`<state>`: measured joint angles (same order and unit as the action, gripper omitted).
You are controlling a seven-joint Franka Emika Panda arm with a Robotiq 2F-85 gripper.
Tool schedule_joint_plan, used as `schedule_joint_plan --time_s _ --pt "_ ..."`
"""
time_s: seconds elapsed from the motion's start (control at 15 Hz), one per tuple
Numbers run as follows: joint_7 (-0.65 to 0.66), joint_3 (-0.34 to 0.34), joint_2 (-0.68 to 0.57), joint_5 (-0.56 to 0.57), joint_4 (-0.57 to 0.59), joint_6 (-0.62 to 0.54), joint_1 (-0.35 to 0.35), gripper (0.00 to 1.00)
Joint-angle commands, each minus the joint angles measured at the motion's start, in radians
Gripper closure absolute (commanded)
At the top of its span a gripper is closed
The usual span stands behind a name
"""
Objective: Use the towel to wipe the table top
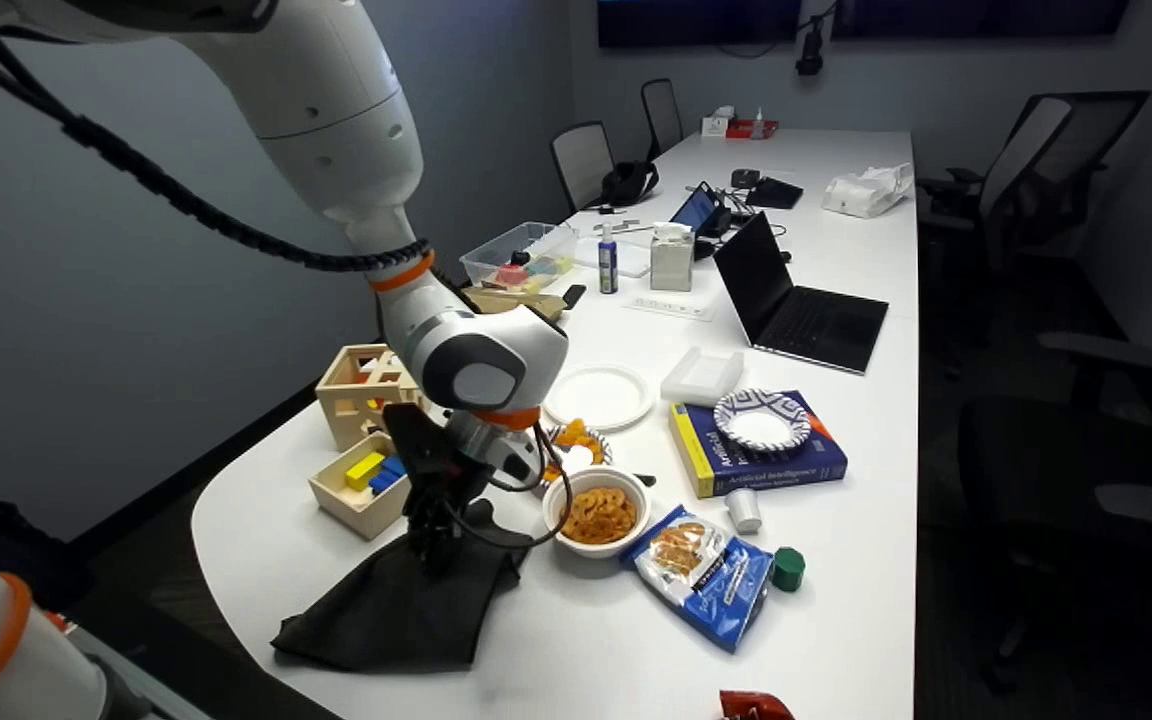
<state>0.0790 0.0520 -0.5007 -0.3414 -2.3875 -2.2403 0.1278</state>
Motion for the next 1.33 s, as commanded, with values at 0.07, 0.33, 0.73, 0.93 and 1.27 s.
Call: schedule_joint_plan --time_s 0.07,0.33,0.73,0.93,1.27 --pt "0.002 -0.041 0.013 0.022 -0.014 -0.109 -0.076 1.00" --pt "-0.032 -0.083 0.011 0.002 -0.017 -0.177 -0.085 1.00" --pt "0.047 -0.030 0.032 0.069 -0.041 0.003 -0.093 1.00" --pt "0.113 0.024 0.052 0.108 -0.058 0.066 -0.091 1.00" --pt "0.176 0.124 0.193 0.149 -0.164 -0.007 -0.070 1.00"
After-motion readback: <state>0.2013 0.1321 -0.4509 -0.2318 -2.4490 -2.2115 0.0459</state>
